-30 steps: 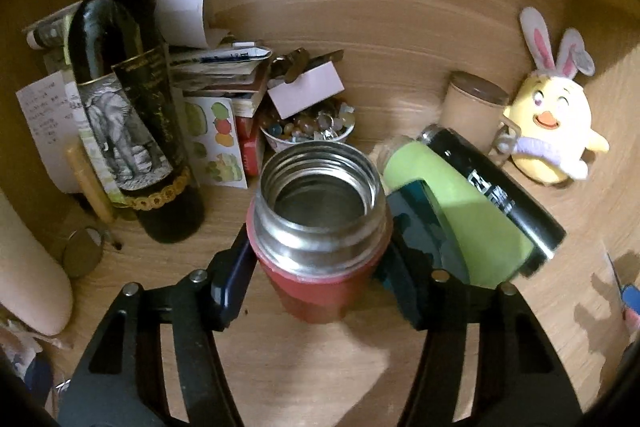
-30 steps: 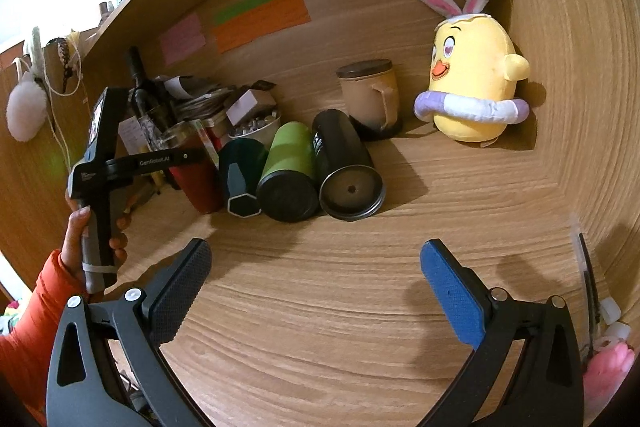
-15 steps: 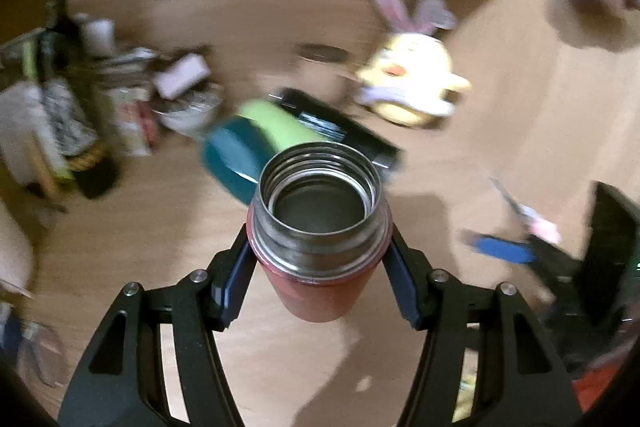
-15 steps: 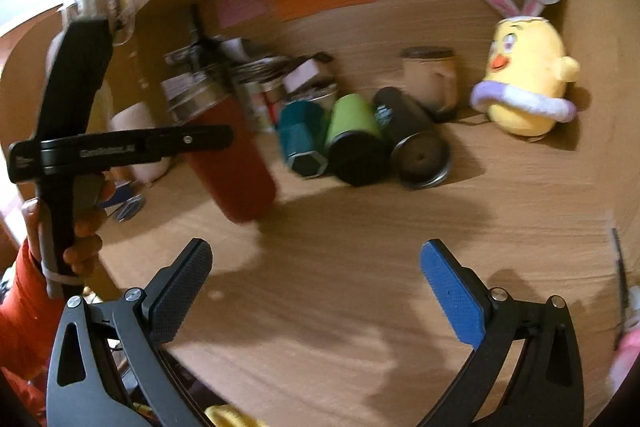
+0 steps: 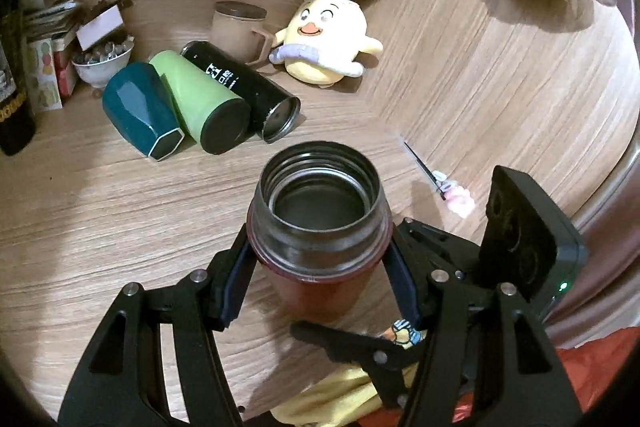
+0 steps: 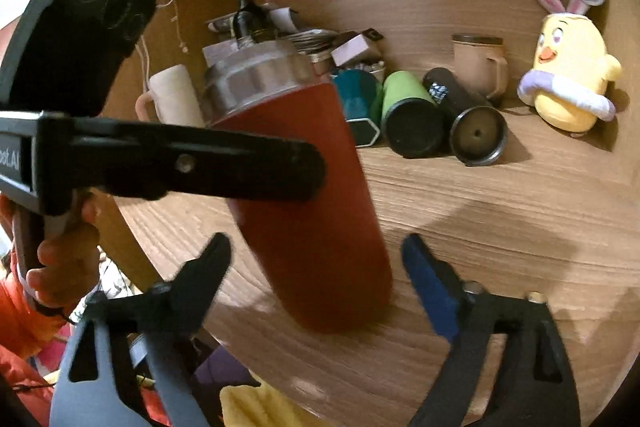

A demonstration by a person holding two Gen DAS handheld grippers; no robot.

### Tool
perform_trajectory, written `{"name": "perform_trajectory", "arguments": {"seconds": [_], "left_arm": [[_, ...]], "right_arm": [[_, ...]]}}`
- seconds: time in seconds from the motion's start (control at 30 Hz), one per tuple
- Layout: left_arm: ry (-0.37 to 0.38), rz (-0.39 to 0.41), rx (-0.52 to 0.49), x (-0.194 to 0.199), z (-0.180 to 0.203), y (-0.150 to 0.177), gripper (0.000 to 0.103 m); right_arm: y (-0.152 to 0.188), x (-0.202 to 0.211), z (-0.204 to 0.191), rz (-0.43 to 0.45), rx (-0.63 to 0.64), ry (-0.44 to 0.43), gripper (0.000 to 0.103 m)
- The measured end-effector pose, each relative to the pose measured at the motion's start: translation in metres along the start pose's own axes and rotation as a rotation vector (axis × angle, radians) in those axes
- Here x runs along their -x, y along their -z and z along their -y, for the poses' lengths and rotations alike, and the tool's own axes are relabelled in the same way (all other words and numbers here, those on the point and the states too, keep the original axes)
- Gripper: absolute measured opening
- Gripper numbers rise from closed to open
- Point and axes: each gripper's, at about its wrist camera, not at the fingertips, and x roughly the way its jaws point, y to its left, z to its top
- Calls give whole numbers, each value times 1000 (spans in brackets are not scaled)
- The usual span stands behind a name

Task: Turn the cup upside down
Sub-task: 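Lift the red thermos with the left tool while the right tool grasps its base, then rotate the red thermos with the right tool, turning its rim downward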

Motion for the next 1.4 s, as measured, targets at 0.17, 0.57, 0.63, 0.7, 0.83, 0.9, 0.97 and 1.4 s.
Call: {"name": "perform_trajectory", "arguments": {"seconds": [0.17,0.57,0.63,0.7,0.83,0.9,0.97,1.4], "left_arm": [[36,5,48,1,-13,-2,61],[13,31,110,-11,-44,-12,68],[-1,26,119,-14,-47,-11,72],[-37,22,120,-17,-51,-10,76],[-47,15,137,-22,-58,-8,79],[-43,14,143,-23,-60,-8,80],[-43,4,151,-26,-61,-7,82],[-102,-4,123,-32,-59,0,92]], "right_arm": [[-2,-3,-1,8,8,11,65],[-6,-8,-1,10,-10,8,59],[-6,-10,-1,12,-9,10,59],[-7,-11,-1,10,-8,6,59],[-6,-13,-2,11,-8,6,59],[-6,-13,-2,12,-7,6,59],[-7,-14,-3,12,-8,6,59],[-6,-15,-2,11,-18,6,58]]}}
